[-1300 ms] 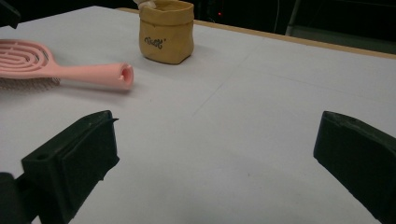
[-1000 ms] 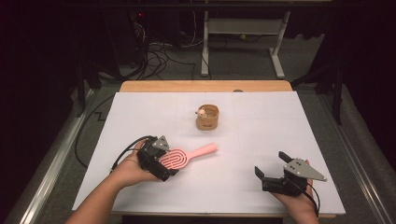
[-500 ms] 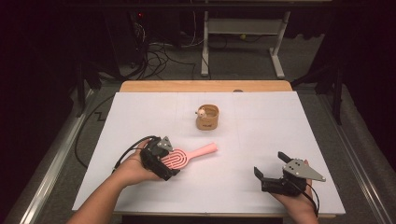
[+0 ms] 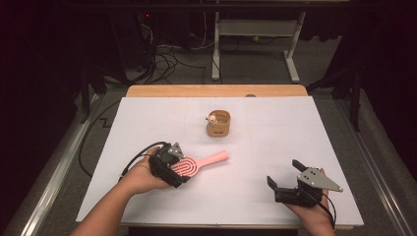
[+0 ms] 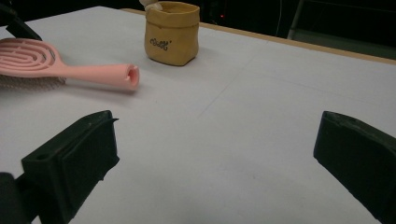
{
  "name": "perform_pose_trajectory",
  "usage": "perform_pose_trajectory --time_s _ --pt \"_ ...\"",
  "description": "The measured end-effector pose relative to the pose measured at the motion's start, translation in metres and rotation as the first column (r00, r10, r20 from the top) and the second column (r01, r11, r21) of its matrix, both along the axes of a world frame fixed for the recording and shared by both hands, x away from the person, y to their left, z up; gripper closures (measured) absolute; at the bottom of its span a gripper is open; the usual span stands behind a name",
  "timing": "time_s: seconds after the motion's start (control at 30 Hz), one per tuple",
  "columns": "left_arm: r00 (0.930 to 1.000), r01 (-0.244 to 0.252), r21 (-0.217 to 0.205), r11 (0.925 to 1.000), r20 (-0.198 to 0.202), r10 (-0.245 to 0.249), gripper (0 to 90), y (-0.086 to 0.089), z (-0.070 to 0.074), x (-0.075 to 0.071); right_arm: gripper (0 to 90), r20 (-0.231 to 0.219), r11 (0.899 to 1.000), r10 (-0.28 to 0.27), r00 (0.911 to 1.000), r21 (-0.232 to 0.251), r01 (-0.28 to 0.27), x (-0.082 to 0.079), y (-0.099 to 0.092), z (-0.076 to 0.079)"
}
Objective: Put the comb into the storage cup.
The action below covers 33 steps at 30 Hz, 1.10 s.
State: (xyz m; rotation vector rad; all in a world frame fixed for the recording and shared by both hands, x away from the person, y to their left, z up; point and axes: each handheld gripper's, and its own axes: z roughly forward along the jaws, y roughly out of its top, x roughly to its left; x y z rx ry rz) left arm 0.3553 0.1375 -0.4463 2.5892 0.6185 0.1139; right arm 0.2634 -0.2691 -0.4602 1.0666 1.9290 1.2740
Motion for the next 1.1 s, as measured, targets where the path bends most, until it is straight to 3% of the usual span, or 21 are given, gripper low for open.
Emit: perform_pose_trajectory --time_s 0.4,0.5,0.77,1.1 --pt "0.9996 0.027 0.025 0.9993 -0.002 -0.027 16.5 -0.0007 -0.0007 0.0015 0.3 0.003 1.000 0.002 1.0000 -0.002 -0.002 -0.0001 0.0007 0.0003" --pt "0.9995 0.031 0.058 0.9978 0.001 -0.032 16.5 -0.0026 -0.0016 0.0015 0.3 -0.001 1.000 -0.001 1.0000 -0.001 0.001 0.0002 0.0006 -0.0003" --pt "0.9990 0.044 0.092 0.9948 -0.003 -0.044 17.0 -0.0071 -0.0034 0.0025 0.3 0.001 1.000 0.002 1.0000 -0.006 -0.002 -0.0001 0.0016 -0.0005" --pt "0.9983 0.058 0.094 0.9938 -0.010 -0.058 18.5 -0.0068 -0.0030 0.0039 0.3 -0.001 1.000 0.004 1.0000 -0.011 -0.004 0.0005 0.0023 -0.0010"
